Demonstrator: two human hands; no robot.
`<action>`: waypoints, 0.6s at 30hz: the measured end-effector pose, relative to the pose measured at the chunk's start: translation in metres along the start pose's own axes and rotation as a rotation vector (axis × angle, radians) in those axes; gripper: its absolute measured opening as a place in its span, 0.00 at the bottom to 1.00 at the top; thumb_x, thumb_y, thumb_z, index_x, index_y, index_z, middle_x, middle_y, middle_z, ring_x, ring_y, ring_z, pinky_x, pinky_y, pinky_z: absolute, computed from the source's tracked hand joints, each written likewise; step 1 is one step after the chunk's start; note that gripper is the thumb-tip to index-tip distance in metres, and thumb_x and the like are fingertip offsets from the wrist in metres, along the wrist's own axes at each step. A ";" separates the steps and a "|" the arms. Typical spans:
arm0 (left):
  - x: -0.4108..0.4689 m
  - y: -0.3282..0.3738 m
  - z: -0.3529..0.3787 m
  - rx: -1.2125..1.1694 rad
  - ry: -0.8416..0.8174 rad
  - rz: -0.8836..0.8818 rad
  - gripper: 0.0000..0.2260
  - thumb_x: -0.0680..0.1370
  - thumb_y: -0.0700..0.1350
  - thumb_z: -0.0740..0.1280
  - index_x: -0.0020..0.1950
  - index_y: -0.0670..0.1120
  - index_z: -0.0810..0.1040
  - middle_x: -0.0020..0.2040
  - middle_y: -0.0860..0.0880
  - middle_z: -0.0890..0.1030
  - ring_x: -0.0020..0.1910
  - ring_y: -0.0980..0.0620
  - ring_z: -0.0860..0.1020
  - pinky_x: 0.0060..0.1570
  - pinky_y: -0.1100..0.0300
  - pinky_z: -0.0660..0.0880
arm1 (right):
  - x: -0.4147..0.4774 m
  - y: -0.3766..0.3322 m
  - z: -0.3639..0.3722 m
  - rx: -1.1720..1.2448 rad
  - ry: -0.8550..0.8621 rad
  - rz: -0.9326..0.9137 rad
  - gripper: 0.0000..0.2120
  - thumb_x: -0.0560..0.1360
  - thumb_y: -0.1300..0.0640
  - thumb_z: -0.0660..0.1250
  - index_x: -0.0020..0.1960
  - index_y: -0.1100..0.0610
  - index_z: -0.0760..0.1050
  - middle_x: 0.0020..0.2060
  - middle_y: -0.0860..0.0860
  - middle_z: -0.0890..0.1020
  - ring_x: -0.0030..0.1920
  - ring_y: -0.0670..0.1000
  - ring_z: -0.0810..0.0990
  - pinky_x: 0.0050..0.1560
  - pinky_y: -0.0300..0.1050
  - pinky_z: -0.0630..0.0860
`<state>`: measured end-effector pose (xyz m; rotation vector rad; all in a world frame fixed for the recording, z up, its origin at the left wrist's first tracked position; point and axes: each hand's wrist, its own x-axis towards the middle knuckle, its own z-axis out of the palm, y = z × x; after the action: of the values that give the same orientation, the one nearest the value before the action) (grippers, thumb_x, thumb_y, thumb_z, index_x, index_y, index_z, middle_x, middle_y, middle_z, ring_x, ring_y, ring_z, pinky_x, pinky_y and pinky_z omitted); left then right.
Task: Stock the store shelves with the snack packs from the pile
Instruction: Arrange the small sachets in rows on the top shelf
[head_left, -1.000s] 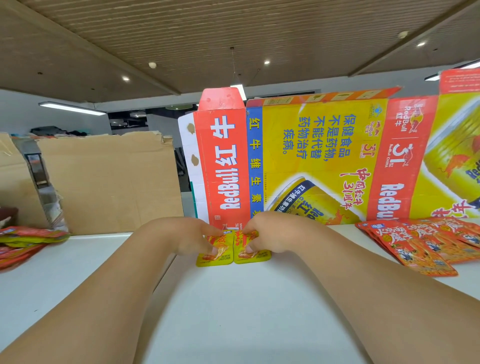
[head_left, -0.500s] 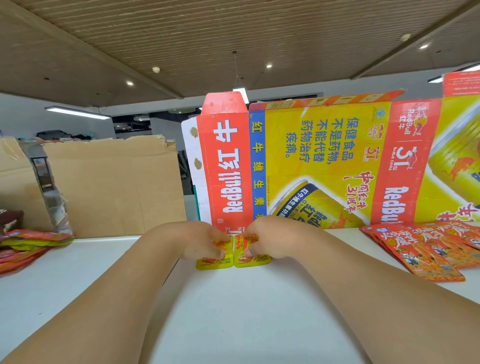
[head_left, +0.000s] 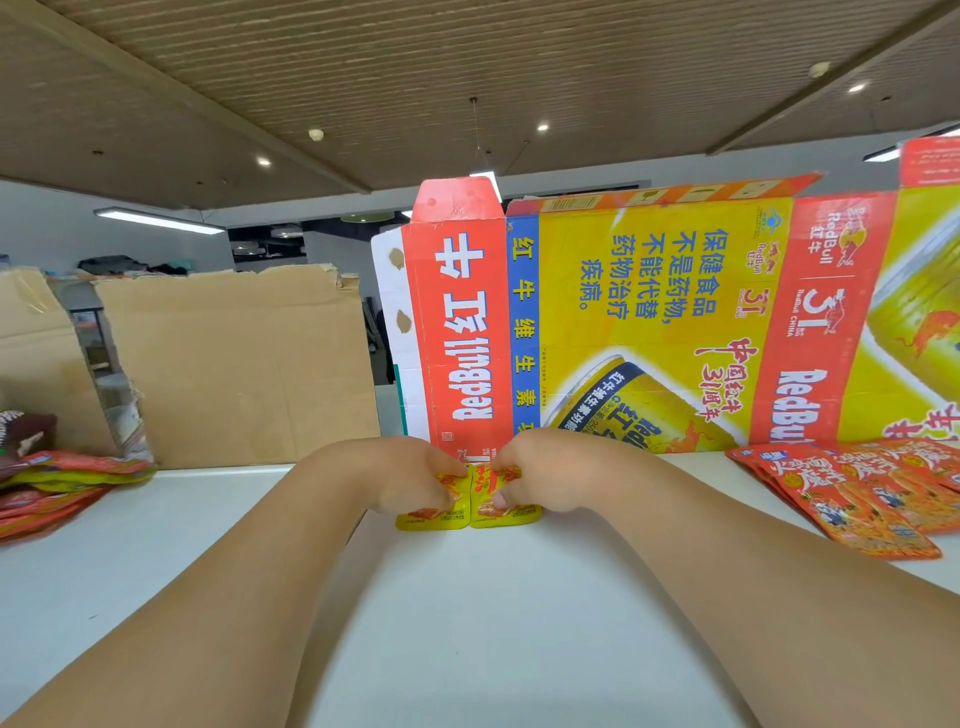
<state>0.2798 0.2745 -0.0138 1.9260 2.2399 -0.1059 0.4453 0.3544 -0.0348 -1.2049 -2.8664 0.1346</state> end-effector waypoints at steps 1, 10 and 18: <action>0.000 0.001 0.000 -0.001 0.003 0.001 0.25 0.81 0.52 0.62 0.78 0.63 0.63 0.76 0.55 0.68 0.71 0.51 0.69 0.70 0.56 0.68 | 0.000 0.000 0.000 -0.001 -0.005 0.001 0.23 0.79 0.43 0.66 0.69 0.56 0.75 0.62 0.56 0.79 0.60 0.58 0.78 0.62 0.53 0.76; -0.019 0.005 -0.014 -0.034 0.151 0.008 0.23 0.80 0.50 0.65 0.75 0.60 0.71 0.74 0.55 0.72 0.68 0.51 0.73 0.66 0.59 0.71 | -0.014 0.004 -0.027 0.018 0.094 0.017 0.26 0.78 0.41 0.67 0.74 0.48 0.70 0.73 0.49 0.72 0.70 0.54 0.72 0.67 0.49 0.71; -0.056 -0.043 -0.035 -0.072 0.226 -0.020 0.19 0.81 0.54 0.66 0.73 0.56 0.73 0.70 0.56 0.76 0.67 0.52 0.74 0.67 0.58 0.70 | -0.021 -0.043 -0.066 -0.071 0.132 -0.133 0.21 0.81 0.45 0.64 0.72 0.47 0.72 0.70 0.48 0.73 0.54 0.47 0.78 0.50 0.39 0.72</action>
<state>0.2418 0.2191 0.0279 1.9656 2.3654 0.1969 0.4333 0.3138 0.0353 -0.9885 -2.8457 -0.0490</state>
